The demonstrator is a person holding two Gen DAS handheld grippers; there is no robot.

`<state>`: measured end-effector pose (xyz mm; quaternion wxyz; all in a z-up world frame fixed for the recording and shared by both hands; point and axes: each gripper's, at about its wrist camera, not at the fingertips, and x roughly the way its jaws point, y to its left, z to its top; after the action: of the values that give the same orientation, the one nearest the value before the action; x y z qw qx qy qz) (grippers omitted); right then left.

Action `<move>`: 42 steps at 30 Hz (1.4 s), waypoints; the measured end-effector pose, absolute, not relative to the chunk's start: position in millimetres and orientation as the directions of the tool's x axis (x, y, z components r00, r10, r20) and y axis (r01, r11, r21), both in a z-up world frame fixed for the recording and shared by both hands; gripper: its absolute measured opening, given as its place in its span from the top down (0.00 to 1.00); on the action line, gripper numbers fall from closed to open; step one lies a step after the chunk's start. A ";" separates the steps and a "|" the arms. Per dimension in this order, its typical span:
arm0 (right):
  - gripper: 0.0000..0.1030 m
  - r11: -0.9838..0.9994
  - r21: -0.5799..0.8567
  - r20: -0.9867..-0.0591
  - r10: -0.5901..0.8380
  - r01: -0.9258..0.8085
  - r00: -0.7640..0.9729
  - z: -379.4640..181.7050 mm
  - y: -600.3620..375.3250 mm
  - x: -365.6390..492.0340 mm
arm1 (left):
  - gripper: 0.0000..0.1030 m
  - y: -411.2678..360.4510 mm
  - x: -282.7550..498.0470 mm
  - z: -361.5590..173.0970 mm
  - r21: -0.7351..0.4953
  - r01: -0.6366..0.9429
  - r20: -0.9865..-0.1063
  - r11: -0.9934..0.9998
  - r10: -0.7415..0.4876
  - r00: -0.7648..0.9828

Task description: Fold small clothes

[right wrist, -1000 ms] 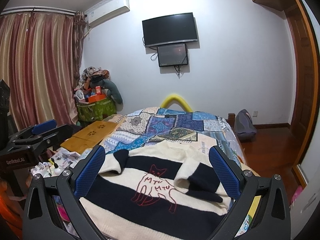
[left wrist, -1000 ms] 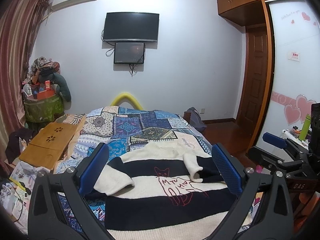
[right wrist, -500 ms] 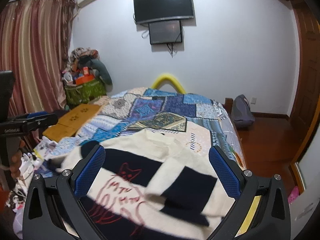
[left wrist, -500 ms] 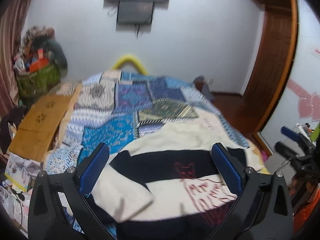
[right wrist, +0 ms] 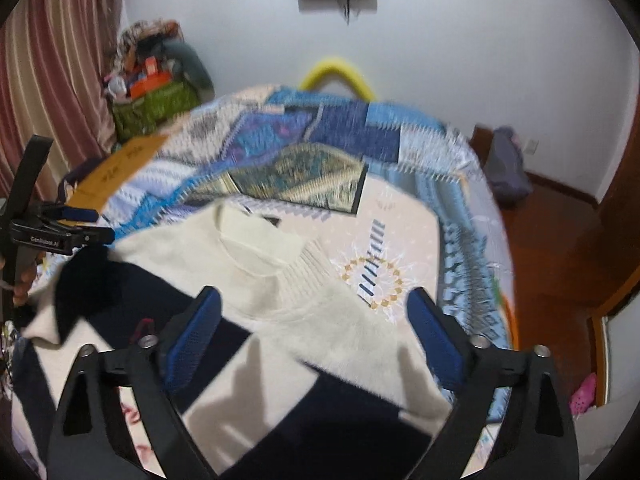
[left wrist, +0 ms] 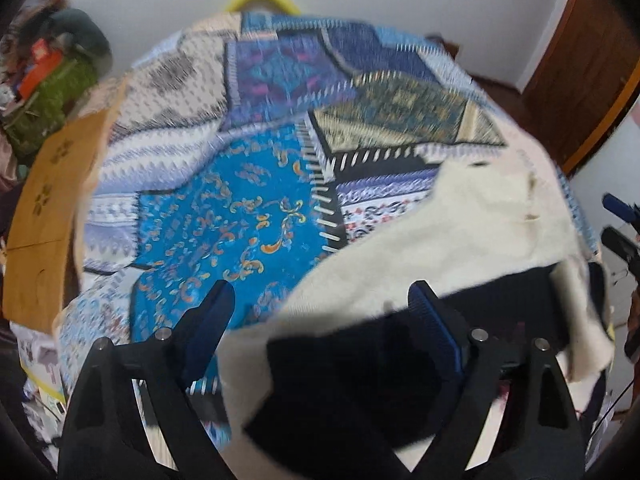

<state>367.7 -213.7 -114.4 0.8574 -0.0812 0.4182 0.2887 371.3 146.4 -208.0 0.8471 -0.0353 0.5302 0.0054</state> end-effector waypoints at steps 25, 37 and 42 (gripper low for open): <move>0.92 0.738 0.066 -0.844 0.401 -0.672 0.357 -131.8 -108.7 467.1 | 0.92 198.4 419.8 -230.5 -0.051 -0.126 -0.895 0.991 0.011 0.447; 0.25 0.715 0.128 -0.814 0.472 -0.687 0.339 -92.0 -119.9 400.6 | 0.44 207.9 363.6 -183.0 -0.037 -0.135 -0.841 0.990 0.043 0.539; 0.19 0.727 0.084 -0.842 0.418 -0.681 0.342 -109.0 -131.5 359.1 | 0.34 223.2 301.8 -166.4 -0.007 -0.175 -0.833 0.985 0.091 0.546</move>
<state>359.1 -131.5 -109.0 0.8067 -0.1425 0.4615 0.3406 301.8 223.2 -166.4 0.8780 -0.0444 0.4705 0.0758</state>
